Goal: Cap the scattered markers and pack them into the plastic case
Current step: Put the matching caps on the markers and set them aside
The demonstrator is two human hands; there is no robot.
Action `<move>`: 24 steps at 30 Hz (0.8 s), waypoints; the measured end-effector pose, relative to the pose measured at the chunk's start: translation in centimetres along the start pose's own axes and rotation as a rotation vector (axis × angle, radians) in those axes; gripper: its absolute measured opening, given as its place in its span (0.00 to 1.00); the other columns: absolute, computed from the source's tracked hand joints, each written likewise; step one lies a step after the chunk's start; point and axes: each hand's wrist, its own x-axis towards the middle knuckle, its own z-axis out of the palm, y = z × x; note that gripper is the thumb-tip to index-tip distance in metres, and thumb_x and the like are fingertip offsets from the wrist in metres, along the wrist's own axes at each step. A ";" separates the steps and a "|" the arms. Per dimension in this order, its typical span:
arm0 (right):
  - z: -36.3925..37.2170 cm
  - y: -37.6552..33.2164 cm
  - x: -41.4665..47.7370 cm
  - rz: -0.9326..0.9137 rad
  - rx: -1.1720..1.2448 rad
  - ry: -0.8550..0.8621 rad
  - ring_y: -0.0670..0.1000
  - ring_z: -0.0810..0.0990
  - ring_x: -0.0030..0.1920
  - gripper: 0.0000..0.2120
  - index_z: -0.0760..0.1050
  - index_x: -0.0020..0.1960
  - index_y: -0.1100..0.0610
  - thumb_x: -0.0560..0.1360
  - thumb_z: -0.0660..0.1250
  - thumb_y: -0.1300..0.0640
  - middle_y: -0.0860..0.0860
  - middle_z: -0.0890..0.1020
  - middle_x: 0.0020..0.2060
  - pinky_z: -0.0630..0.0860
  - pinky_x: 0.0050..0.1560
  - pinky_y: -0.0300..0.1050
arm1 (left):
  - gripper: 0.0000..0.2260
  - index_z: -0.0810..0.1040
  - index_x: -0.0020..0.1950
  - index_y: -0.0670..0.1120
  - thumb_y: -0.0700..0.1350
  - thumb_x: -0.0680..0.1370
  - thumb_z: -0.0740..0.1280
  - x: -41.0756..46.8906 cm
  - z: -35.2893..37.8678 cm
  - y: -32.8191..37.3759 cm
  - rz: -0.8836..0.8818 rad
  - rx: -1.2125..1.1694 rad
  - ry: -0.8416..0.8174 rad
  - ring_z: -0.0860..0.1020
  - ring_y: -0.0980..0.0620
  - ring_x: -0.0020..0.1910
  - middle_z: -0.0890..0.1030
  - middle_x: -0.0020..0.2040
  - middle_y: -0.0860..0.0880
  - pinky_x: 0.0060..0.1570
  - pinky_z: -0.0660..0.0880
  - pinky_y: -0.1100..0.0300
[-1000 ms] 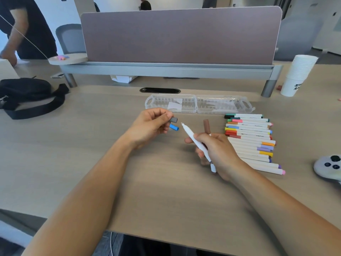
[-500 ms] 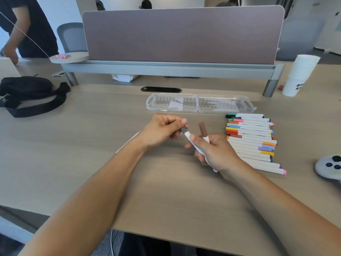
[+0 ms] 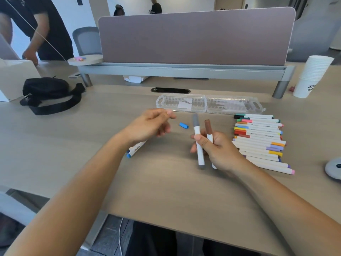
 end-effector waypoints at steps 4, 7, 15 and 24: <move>-0.5 0.5 0.3 0.016 0.047 0.083 0.44 0.81 0.44 0.07 0.74 0.52 0.57 0.83 0.59 0.56 0.45 0.86 0.43 0.78 0.50 0.42 | 0.06 0.79 0.46 0.55 0.56 0.78 0.67 -1.5 -3.0 -2.4 -0.030 0.590 0.181 0.78 0.55 0.37 0.81 0.37 0.54 0.36 0.70 0.61; -0.3 0.7 0.4 0.043 0.075 0.164 0.46 0.80 0.45 0.06 0.73 0.47 0.54 0.82 0.59 0.59 0.44 0.85 0.40 0.74 0.52 0.48 | 0.06 0.77 0.44 0.56 0.56 0.75 0.69 -2.2 -3.5 -4.2 -0.112 0.903 0.194 0.77 0.53 0.46 0.81 0.43 0.54 0.41 0.73 0.59; 0.4 0.1 -0.5 -0.067 0.181 0.224 0.46 0.77 0.37 0.11 0.72 0.39 0.57 0.80 0.61 0.63 0.51 0.78 0.31 0.71 0.37 0.34 | 0.11 0.79 0.51 0.46 0.52 0.75 0.66 -2.6 -1.8 -4.9 -0.268 1.066 0.211 0.77 0.41 0.50 0.75 0.48 0.45 0.46 0.76 0.52; 0.3 0.4 -0.2 -0.062 0.102 0.269 0.48 0.79 0.36 0.17 0.78 0.32 0.55 0.79 0.66 0.55 0.48 0.83 0.31 0.74 0.44 0.45 | 0.08 0.82 0.42 0.48 0.52 0.71 0.68 -3.1 0.0 -3.4 -0.264 0.778 0.219 0.79 0.49 0.43 0.80 0.43 0.49 0.43 0.79 0.55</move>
